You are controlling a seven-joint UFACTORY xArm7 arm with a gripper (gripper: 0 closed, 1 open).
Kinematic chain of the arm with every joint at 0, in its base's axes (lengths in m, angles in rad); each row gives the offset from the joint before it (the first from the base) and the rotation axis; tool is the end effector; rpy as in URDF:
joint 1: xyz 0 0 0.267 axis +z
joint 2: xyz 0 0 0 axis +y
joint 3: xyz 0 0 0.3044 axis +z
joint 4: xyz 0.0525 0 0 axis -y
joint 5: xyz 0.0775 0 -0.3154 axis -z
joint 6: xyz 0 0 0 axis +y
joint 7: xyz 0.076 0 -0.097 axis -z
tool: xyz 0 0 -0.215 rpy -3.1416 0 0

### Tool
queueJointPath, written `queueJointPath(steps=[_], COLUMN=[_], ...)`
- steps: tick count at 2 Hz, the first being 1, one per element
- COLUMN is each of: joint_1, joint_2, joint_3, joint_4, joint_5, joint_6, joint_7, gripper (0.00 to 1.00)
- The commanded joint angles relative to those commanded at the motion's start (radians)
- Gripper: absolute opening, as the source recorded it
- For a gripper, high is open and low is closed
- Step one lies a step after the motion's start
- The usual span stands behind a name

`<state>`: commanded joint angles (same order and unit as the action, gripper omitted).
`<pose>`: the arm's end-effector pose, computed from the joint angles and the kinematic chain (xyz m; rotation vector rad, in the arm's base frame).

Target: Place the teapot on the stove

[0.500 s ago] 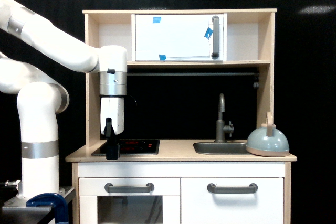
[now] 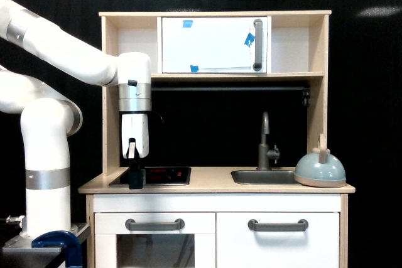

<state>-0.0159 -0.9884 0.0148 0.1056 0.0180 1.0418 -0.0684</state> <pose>0.1826 0.0006 0.0948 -3.1380 -0.0821 -0.0821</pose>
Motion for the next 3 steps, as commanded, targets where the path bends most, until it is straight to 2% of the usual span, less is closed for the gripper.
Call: queueJointPath(steps=[1, 2, 3], joint_1=[-0.035, 0.061, 0.156], joint_2=[0.215, 0.431, 0.644], joint_3=[-0.080, -0.189, -0.219], joint_4=[0.101, 0.267, 0.514], joint_5=[-0.060, -0.062, 0.016], joint_6=[-0.113, -0.185, -0.190], joint_7=[-0.137, -0.429, -0.559], gripper=[1.00, 1.00, 1.00])
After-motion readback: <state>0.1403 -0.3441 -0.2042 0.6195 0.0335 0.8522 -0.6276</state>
